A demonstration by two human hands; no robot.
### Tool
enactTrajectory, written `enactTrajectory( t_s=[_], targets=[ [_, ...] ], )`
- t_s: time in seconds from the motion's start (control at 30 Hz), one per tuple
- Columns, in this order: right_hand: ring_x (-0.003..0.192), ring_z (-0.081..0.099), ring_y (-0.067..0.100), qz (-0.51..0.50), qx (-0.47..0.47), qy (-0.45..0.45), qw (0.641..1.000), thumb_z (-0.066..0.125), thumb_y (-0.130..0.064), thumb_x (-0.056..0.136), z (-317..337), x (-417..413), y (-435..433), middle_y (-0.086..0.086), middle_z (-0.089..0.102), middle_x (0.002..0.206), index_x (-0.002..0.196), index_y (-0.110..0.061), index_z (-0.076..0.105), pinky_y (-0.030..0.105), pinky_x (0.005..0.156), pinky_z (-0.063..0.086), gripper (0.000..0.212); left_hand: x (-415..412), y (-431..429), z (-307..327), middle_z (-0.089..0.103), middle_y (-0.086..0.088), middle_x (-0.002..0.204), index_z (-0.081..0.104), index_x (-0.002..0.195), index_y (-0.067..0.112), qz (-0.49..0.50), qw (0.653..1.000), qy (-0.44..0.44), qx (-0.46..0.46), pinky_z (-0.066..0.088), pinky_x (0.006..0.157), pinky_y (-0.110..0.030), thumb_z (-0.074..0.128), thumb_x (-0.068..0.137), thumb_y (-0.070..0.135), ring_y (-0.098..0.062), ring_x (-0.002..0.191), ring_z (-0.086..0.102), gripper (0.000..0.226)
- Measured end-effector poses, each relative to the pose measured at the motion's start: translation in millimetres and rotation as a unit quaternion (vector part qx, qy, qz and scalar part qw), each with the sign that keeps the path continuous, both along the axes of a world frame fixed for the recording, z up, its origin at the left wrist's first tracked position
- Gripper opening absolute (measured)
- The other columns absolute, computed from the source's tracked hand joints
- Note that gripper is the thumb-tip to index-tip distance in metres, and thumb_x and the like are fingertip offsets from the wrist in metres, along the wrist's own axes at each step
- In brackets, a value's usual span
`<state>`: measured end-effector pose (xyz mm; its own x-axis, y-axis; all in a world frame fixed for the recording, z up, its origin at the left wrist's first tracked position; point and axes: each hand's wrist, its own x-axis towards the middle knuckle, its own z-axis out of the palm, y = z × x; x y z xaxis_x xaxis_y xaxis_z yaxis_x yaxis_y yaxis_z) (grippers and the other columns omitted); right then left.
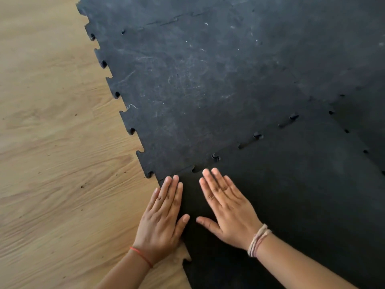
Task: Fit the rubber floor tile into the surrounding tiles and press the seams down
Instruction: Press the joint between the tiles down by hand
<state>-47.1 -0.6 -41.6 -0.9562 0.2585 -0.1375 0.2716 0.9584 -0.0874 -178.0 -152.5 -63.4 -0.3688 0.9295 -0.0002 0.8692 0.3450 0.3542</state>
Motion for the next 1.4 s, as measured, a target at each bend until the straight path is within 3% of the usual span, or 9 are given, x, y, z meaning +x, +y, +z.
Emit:
enactTrajectory(
  t_s=[0.17, 0.5, 0.6, 0.63, 0.77, 0.9, 1.03, 1.17, 1.4],
  targets=[
    [0.143, 0.006, 0.03, -0.119, 0.006, -0.039, 0.992, 0.018, -0.068, 0.089, 2, 3, 25, 0.02, 0.01, 0.154, 0.145, 0.0, 0.012, 0.043, 0.111, 0.012, 0.089, -4, 10, 7, 0.023, -0.013, 0.15, 0.023, 0.142, 0.001, -0.025, 0.999, -0.005, -0.031, 0.006, 0.115, -0.03, 0.015, 0.098, 0.045, -0.018, 0.143, 0.005, 0.063],
    [0.143, 0.011, 0.029, -0.104, -0.004, -0.062, 0.993, 0.019, -0.068, 0.088, 1, -1, 30, 0.018, 0.012, 0.154, 0.146, -0.001, 0.014, 0.042, 0.11, 0.014, 0.089, -8, 21, 13, 0.025, -0.013, 0.15, 0.029, 0.142, 0.002, -0.04, 0.998, 0.017, -0.054, 0.008, 0.114, -0.033, 0.014, 0.098, 0.046, -0.021, 0.141, 0.012, 0.065],
    [0.139, 0.021, 0.031, -0.102, 0.0, -0.095, 0.99, 0.019, -0.069, 0.086, 10, -7, 34, 0.019, 0.019, 0.151, 0.143, 0.0, 0.021, 0.043, 0.111, 0.024, 0.089, -10, 28, 11, 0.023, -0.013, 0.151, 0.028, 0.142, 0.002, -0.046, 0.996, 0.034, -0.073, 0.008, 0.114, -0.034, 0.012, 0.097, 0.047, -0.021, 0.142, 0.012, 0.065],
    [0.139, 0.02, 0.031, -0.097, 0.003, -0.098, 0.99, 0.02, -0.07, 0.085, 18, -11, 36, 0.019, 0.016, 0.151, 0.143, -0.001, 0.018, 0.043, 0.112, 0.026, 0.09, -10, 28, 11, 0.023, -0.013, 0.152, 0.027, 0.143, 0.002, -0.048, 0.995, 0.039, -0.079, 0.007, 0.114, -0.035, 0.012, 0.097, 0.048, -0.022, 0.142, 0.011, 0.066],
    [0.139, -0.02, 0.027, -0.075, -0.034, -0.161, 0.984, 0.022, -0.072, 0.081, 25, -16, 42, 0.012, -0.031, 0.146, 0.138, -0.009, -0.025, 0.04, 0.117, 0.001, 0.097, -10, 26, 12, 0.023, -0.014, 0.152, 0.024, 0.143, 0.004, -0.059, 0.992, 0.061, -0.091, 0.006, 0.113, -0.035, 0.014, 0.096, 0.051, -0.022, 0.142, 0.01, 0.068],
    [0.142, 0.014, 0.026, -0.128, -0.022, -0.058, 0.99, 0.02, -0.072, 0.086, 5, 3, 33, 0.014, 0.013, 0.154, 0.146, -0.004, 0.017, 0.04, 0.113, 0.018, 0.09, -11, 25, 10, 0.023, -0.015, 0.151, 0.024, 0.143, 0.002, -0.071, 0.993, 0.062, -0.074, 0.008, 0.113, -0.035, 0.012, 0.097, 0.053, -0.023, 0.141, 0.01, 0.07],
    [0.142, 0.01, 0.027, -0.244, -0.005, 0.001, 0.97, 0.012, -0.068, 0.088, -1, 12, 36, 0.013, 0.009, 0.153, 0.144, -0.005, 0.011, 0.04, 0.115, 0.013, 0.085, -20, 31, 12, 0.021, -0.015, 0.151, 0.022, 0.143, 0.001, -0.13, 0.986, 0.078, -0.073, 0.007, 0.113, -0.034, 0.01, 0.097, 0.052, -0.023, 0.142, 0.008, 0.07],
    [0.142, 0.004, 0.028, -0.281, 0.024, -0.018, 0.959, 0.004, -0.071, 0.085, -5, 30, 55, 0.015, 0.003, 0.154, 0.144, -0.003, 0.005, 0.043, 0.113, 0.013, 0.09, -28, 49, 17, 0.027, -0.016, 0.15, 0.03, 0.142, 0.001, -0.182, 0.974, 0.107, -0.079, 0.006, 0.112, -0.033, 0.01, 0.097, 0.049, -0.022, 0.139, 0.014, 0.069],
    [0.135, 0.025, 0.034, -0.278, 0.031, -0.034, 0.96, 0.007, -0.068, 0.089, 3, 32, 66, 0.019, 0.022, 0.148, 0.14, 0.002, 0.021, 0.046, 0.105, 0.03, 0.088, -28, 58, 18, 0.028, -0.015, 0.15, 0.024, 0.143, 0.004, -0.192, 0.973, 0.11, -0.069, 0.007, 0.111, -0.033, 0.012, 0.098, 0.05, -0.023, 0.141, 0.01, 0.066]
  ],
)
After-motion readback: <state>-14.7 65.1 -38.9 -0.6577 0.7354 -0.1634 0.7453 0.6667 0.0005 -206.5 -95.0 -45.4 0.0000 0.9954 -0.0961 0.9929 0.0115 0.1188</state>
